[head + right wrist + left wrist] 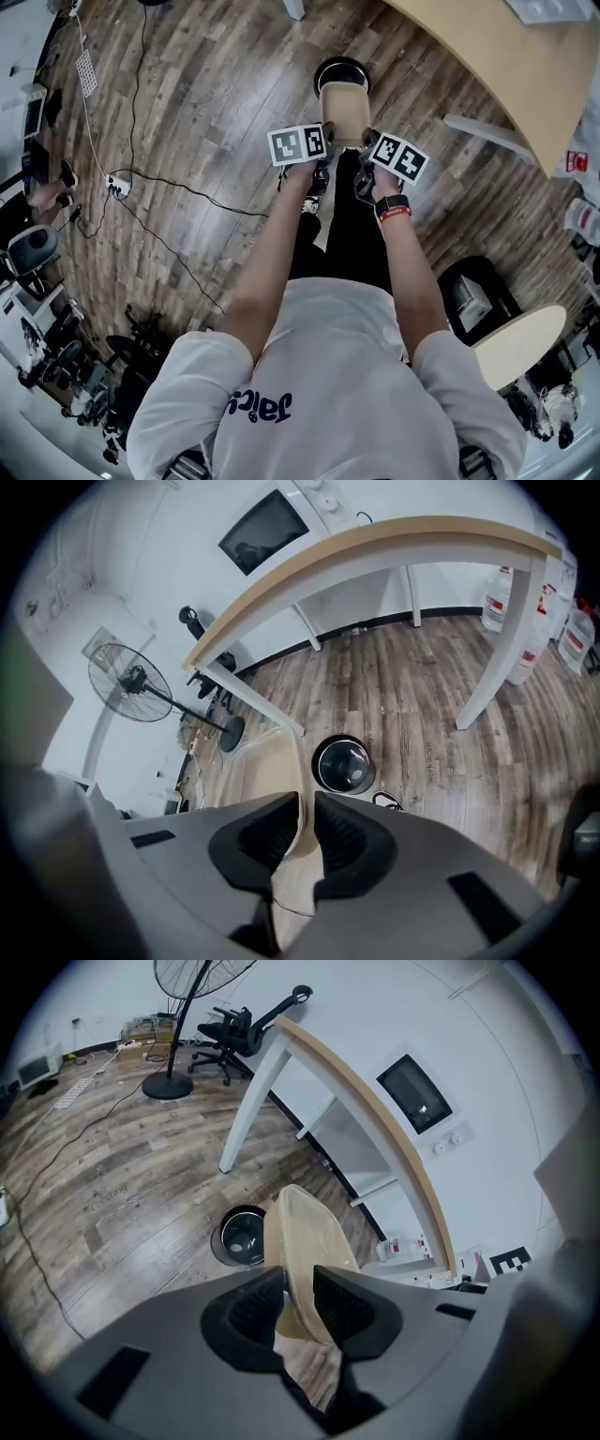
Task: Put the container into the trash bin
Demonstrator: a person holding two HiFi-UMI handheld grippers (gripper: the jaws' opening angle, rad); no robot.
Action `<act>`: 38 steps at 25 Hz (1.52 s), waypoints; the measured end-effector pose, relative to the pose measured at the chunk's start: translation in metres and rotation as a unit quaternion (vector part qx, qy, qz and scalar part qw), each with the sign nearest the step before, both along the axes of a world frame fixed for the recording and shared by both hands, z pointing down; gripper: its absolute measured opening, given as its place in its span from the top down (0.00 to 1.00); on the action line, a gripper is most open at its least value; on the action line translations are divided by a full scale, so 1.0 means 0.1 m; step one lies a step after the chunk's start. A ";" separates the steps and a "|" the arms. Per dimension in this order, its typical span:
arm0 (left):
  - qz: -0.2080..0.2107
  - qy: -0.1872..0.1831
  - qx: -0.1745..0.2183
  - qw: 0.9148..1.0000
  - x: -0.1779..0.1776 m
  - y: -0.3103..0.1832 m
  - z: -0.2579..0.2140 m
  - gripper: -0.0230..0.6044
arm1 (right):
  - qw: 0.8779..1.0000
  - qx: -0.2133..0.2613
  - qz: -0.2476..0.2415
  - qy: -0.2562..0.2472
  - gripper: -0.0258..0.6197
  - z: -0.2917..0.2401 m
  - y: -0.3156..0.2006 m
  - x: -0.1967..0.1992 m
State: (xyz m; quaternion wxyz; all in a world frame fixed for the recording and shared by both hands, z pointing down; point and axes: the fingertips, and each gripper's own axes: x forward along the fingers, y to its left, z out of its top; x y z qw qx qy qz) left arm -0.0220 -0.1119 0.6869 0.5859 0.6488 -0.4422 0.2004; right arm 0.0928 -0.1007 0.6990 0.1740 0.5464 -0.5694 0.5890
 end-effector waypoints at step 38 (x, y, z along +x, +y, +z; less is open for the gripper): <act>0.024 0.014 -0.046 0.999 0.07 -0.34 1.57 0.79 | 0.997 -0.061 -0.040 -0.010 0.88 1.54 -0.38 0.05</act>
